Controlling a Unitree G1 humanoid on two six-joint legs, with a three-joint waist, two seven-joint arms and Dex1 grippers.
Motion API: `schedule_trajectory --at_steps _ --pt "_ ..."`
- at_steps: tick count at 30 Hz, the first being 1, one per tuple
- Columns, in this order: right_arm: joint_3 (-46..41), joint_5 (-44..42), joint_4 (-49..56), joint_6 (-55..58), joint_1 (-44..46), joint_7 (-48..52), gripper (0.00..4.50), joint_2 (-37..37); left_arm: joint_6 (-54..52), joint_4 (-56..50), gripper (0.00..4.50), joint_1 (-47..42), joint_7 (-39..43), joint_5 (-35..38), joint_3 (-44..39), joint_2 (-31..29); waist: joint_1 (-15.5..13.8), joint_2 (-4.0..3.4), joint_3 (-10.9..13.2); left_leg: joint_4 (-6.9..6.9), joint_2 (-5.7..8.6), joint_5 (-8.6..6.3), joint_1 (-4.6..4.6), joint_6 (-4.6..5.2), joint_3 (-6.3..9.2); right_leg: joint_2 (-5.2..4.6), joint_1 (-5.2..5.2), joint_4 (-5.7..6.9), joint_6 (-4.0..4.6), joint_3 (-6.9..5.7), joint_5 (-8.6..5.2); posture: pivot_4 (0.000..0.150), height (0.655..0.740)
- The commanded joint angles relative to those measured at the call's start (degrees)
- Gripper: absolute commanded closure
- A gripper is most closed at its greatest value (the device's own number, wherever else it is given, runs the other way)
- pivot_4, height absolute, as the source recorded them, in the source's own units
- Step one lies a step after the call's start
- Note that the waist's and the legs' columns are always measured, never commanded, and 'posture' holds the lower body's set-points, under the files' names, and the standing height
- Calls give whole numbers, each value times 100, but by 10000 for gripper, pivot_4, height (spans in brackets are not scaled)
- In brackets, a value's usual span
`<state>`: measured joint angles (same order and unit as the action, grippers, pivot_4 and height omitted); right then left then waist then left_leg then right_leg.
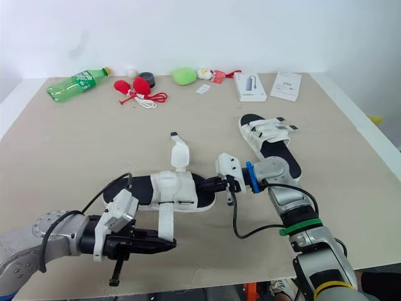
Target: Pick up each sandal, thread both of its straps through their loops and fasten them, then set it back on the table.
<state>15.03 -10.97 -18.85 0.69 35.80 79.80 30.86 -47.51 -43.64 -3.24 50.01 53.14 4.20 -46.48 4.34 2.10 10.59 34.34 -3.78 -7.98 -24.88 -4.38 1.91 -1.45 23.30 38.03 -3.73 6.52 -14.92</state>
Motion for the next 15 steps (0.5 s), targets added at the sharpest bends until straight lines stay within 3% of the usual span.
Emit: schedule_trajectory --at_steps 1,9,15 --pt "76 169 -115 20 -38 17 45000 59 25 -329 44211 -40 35 287 -144 -70 0 0 0 0 0 0 0 0 0 0 0 0 0 0 0 1500 7400" --pt "97 193 -208 -34 13 29 45000 44 69 -398 44211 -272 -119 660 -268 -8 -1 0 0 2 0 0 0 0 0 0 -1 0 0 0 0 1500 7400" --pt "110 199 -302 -90 63 52 45000 25 152 -411 44211 -219 -33 501 -267 -182 0 0 0 1 0 0 0 0 0 1 -1 0 0 0 0 1500 7400"
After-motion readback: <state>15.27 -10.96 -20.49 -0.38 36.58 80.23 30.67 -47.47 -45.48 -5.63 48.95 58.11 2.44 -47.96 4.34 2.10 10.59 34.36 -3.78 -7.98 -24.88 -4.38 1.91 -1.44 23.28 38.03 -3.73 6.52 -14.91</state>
